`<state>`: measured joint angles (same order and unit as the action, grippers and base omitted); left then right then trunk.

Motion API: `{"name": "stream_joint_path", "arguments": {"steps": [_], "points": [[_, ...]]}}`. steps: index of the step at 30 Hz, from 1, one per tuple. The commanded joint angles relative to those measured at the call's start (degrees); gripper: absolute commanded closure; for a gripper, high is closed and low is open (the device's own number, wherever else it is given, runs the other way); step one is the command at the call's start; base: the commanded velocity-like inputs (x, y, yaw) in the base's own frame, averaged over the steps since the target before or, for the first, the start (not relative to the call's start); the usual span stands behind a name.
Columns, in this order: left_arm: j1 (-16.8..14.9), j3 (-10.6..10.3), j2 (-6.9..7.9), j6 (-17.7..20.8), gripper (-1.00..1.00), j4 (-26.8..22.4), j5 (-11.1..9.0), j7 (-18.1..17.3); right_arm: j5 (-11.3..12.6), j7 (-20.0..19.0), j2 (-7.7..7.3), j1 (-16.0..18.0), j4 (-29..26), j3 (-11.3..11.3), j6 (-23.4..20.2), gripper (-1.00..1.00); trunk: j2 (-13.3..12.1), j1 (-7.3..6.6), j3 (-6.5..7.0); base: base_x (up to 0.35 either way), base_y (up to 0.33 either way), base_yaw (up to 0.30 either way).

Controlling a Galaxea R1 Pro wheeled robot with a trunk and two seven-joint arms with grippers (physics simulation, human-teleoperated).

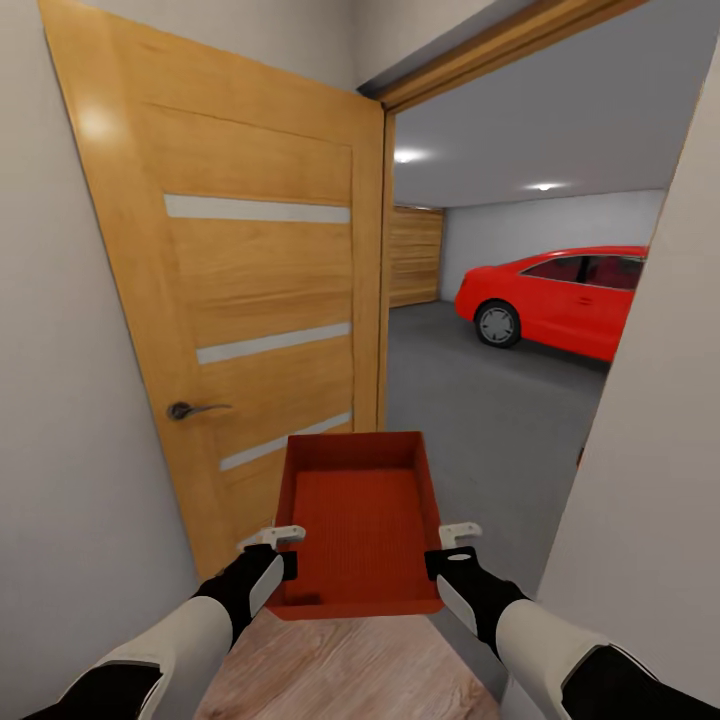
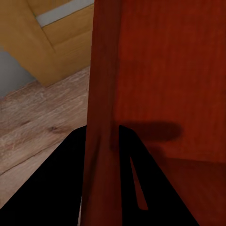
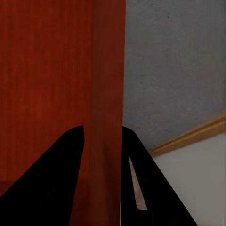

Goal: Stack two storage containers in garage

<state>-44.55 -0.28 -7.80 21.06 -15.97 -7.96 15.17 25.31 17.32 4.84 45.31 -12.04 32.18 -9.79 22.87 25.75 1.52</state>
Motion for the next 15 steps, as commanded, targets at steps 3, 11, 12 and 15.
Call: {"name": "stream_joint_path", "arguments": {"steps": [3, 11, 12, 15], "points": [[0.0, -0.3, 0.41, 0.0, 1.0, -0.3, 2.0, 0.7, 1.2, 0.5, -0.04, 0.0, 0.1, 0.9, -0.4, 1.0, 0.0, 0.03, -0.02, 0.131, 0.291, -0.002], [0.0, -0.3, 0.41, 0.0, 1.0, -0.3, 2.0, 0.7, 1.2, 0.5, -0.01, 0.0, 0.1, 0.9, -0.4, 1.0, 0.0, 0.03, -0.02, 0.131, 0.267, -0.184], [0.0, -0.3, 0.41, 0.0, 1.0, -0.3, 2.0, 0.7, 1.2, 0.5, -0.01, 0.0, 0.1, 0.9, -0.4, 1.0, 0.0, 0.03, -0.02, 0.132, 0.238, -0.237], [0.0, -0.3, 0.41, 0.0, 1.0, -0.3, 2.0, 0.7, 1.2, 0.5, -0.01, 0.0, 0.1, 0.9, -0.4, 1.0, 0.0, 0.03, -0.02, 0.132, 0.226, -0.239]]}}
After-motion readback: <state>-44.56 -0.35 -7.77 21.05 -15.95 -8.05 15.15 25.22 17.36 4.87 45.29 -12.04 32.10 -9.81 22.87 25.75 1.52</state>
